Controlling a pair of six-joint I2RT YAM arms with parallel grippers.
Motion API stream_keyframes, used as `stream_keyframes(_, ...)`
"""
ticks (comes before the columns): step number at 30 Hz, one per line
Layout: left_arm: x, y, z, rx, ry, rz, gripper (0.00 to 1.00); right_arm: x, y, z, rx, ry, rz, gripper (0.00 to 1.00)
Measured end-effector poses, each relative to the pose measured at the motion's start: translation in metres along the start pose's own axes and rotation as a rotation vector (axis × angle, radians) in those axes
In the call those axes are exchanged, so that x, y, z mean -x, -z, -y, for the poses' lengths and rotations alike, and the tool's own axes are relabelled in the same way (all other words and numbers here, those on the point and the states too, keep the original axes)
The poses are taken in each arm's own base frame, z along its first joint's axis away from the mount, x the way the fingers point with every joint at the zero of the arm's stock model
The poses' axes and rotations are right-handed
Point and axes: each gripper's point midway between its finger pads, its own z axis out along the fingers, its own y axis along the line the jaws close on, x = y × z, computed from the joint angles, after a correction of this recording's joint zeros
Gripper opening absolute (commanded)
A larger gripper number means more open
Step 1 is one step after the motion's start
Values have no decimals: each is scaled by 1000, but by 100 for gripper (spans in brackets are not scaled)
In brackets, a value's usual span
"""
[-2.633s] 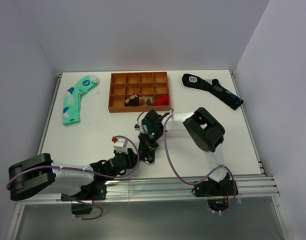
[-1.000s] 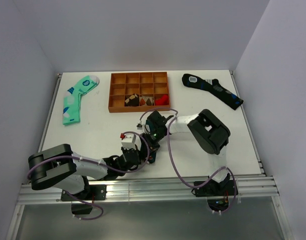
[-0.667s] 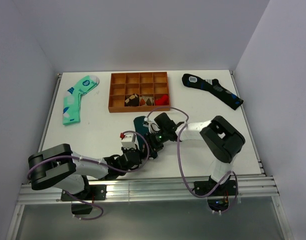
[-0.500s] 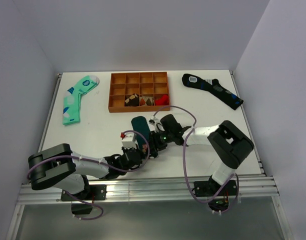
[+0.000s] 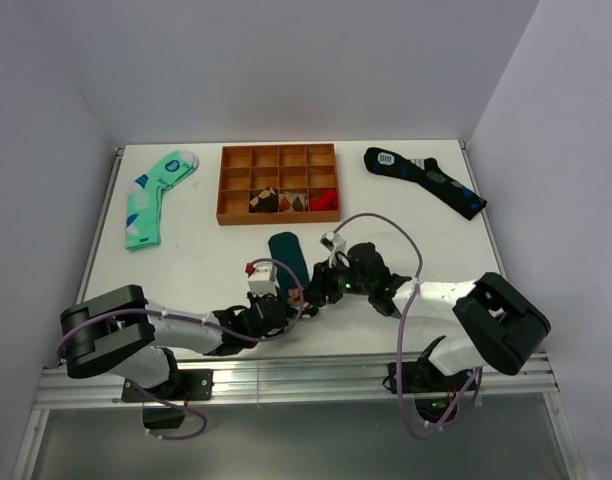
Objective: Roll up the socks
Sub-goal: Roll the sock at the center of the board.
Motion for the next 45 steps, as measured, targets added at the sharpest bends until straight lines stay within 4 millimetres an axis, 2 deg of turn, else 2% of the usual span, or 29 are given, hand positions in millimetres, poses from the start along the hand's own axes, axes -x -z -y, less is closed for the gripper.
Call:
stream_keyframes(6, 2, -2, 0, -21, 29, -44, 0, -21, 12, 11, -15, 4, 60, 53)
stream_keyframes(11, 8, -3, -9, -25, 53, -91, 0, -37, 28, 20, -48, 3, 123, 54)
stream_keyframes(15, 10, -3, -12, -30, 48, -129, 0, -25, 37, 15, -56, 48, 220, 55)
stream_keyframes(17, 10, -3, -12, -35, 42, -153, 0, -13, 40, 7, -64, 96, 278, 55)
stream_keyframes(20, 11, -3, -13, -39, 32, -189, 0, -9, 42, -11, -58, 174, 318, 55)
stream_keyframes(23, 11, -1, -15, -39, 17, -226, 0, -12, 40, -19, -76, 228, 322, 54)
stream_keyframes(28, 11, 0, -19, -34, 2, -283, 0, -26, 30, -9, -164, 280, 265, 54)
stream_keyframes(32, 13, 1, -23, -35, 0, -316, 0, -39, 20, -12, -196, 338, 208, 54)
stream_keyframes(45, 13, 1, -24, -43, -12, -368, 0, -54, 0, -22, -247, 452, 128, 55)
